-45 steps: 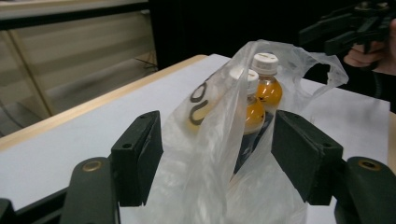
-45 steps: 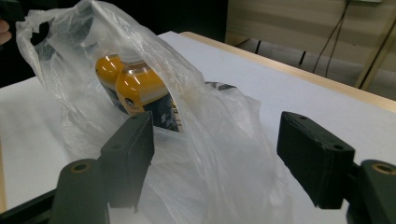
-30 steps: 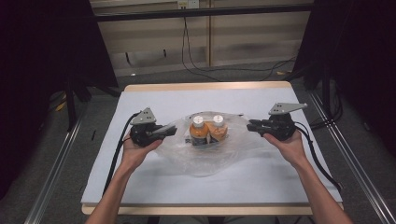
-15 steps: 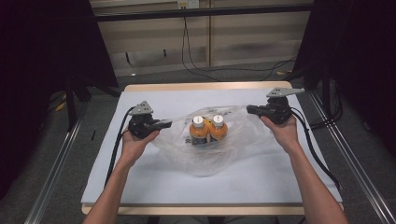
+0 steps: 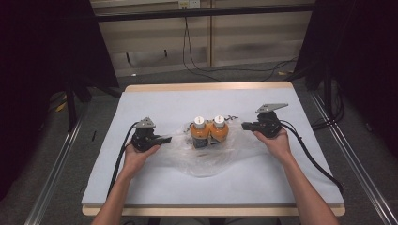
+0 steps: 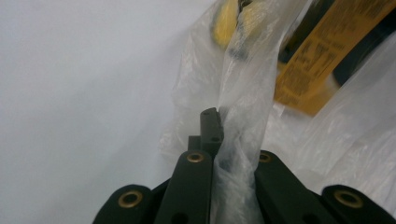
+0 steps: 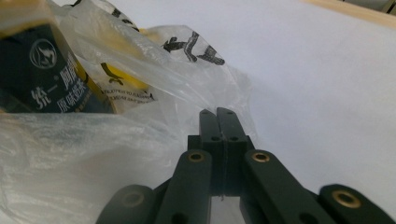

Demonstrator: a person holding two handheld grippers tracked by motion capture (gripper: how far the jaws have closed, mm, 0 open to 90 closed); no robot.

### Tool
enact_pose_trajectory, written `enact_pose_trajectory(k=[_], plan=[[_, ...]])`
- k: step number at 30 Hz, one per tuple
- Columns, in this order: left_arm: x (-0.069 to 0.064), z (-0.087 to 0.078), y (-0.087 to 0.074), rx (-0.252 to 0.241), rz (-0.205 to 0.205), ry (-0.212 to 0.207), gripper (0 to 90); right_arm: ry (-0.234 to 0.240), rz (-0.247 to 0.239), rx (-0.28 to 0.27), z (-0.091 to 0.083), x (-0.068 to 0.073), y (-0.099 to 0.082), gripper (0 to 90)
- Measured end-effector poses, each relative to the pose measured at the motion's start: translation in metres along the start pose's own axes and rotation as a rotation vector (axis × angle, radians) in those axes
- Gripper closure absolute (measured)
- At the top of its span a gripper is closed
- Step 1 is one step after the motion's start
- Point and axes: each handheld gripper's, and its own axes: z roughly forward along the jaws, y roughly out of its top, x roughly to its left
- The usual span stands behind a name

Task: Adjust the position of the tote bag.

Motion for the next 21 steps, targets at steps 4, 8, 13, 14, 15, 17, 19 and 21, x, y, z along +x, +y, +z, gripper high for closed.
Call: enact_pose_trajectory(k=[4,8,13,14,15,17,19,21], plan=[[0.001,0.007,-0.004,0.04,0.006,0.009,90.0,-0.015,-0.017,0.04,0.008,0.002,-0.008,90.0],[0.002,0.015,-0.01,0.073,0.011,0.017,90.0,-0.023,-0.013,0.075,0.019,0.0,-0.018,90.0],[-0.001,0.016,-0.01,0.065,0.009,0.045,88.8,-0.063,-0.027,0.127,0.024,0.0,-0.021,90.0],[-0.001,0.017,-0.011,0.056,0.001,0.042,88.3,-0.068,-0.027,0.129,0.024,0.0,-0.021,90.0],[0.0,0.017,-0.012,0.046,-0.006,0.038,87.2,-0.075,-0.031,0.121,0.024,0.0,-0.021,90.0],[-0.001,0.015,-0.012,0.048,0.001,0.037,83.8,-0.079,-0.029,0.12,0.024,0.0,-0.022,90.0],[-0.003,0.012,-0.011,0.044,0.003,0.047,76.6,-0.084,-0.028,0.112,0.022,0.001,-0.022,88.5],[-0.005,0.006,-0.008,0.019,0.011,0.032,67.2,-0.068,-0.026,0.084,0.018,0.0,-0.02,79.2]])
